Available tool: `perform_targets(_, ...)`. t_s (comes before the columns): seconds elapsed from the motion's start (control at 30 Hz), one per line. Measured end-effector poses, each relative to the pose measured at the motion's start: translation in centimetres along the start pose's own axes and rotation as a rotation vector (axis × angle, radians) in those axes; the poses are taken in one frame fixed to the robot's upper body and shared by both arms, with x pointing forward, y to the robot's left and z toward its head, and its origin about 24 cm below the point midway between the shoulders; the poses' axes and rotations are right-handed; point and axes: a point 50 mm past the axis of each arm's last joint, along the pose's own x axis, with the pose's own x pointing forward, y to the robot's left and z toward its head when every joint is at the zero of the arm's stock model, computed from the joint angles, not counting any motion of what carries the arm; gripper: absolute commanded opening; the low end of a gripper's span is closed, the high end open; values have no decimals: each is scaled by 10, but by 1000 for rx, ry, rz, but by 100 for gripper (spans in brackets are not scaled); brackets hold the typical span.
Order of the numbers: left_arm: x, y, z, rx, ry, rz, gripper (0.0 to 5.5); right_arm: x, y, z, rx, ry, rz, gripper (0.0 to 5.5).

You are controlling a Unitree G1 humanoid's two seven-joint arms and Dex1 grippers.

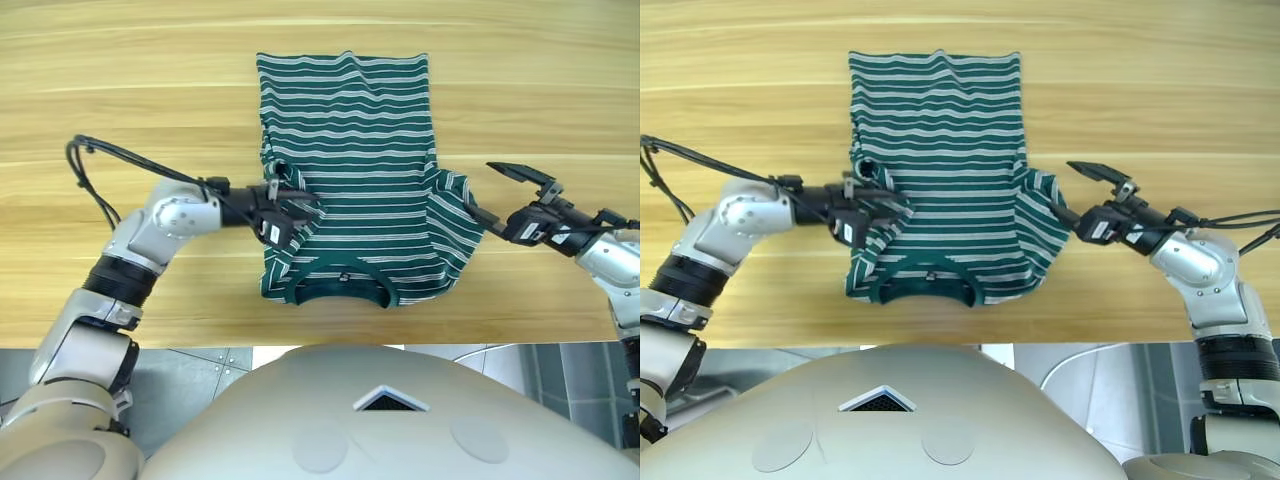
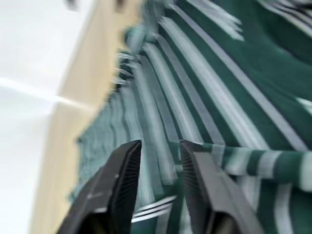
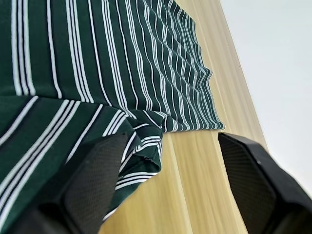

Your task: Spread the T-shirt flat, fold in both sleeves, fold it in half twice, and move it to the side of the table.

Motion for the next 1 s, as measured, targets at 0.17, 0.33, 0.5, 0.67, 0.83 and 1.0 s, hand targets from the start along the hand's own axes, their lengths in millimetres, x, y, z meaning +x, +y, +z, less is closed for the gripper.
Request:
perform_targets(0.17,-24,0,7,-102,-45,120,278,1,-1,3,-5,-13,-4,349)
perform_targets(0.33,-60,-22,-10,-200,90,111,352,-3,4,1,13,3,2,349)
perform_targets(0.5,-71,-51,-12,-270,142,57,424,-4,5,1,14,4,2,349)
perform_targets(0.67,-67,-58,-8,-293,118,43,501,-4,4,1,13,5,-1,349)
perform_targets(0.83,-65,-62,-2,-325,75,50,536,-6,5,1,15,12,-4,349)
perform_targets(1.0,-64,-65,0,-345,64,58,536,-6,4,1,14,11,-5,349)
